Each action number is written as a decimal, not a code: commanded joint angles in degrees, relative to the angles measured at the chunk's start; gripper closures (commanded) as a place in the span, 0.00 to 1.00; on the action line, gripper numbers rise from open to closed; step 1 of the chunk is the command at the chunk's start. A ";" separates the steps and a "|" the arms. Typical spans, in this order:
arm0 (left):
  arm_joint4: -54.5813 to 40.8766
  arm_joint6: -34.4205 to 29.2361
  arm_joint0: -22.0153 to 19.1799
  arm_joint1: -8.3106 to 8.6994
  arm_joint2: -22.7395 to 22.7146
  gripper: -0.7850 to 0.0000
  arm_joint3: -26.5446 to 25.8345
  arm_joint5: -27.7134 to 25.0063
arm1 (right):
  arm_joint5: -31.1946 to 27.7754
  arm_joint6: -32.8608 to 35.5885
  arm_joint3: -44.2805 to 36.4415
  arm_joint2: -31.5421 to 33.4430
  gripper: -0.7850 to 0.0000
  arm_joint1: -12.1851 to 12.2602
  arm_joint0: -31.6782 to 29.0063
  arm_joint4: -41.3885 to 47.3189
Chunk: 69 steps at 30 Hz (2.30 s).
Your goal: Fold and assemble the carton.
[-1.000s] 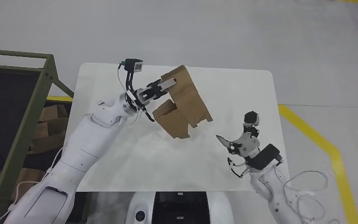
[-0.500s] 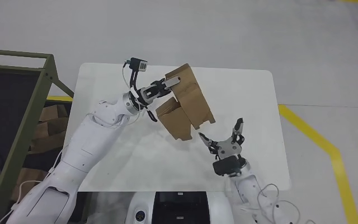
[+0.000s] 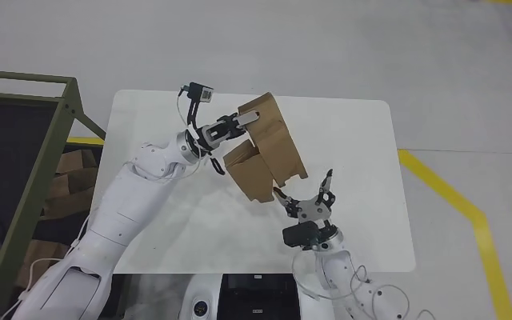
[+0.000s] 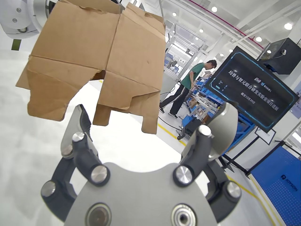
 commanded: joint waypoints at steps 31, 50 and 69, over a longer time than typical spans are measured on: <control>-1.72 -4.59 -0.22 -1.46 -1.55 1.00 1.81 1.79 | 3.27 -4.74 1.57 -0.07 0.00 -2.22 -0.57 -0.03; -1.93 -6.01 0.48 -1.98 -3.33 1.00 1.36 1.89 | 5.34 -4.49 3.11 1.68 0.00 -3.25 -0.90 1.18; -1.18 -6.66 0.98 -2.50 -4.32 1.00 0.42 2.80 | 4.37 -4.07 6.04 -1.94 0.00 -5.00 1.79 -2.09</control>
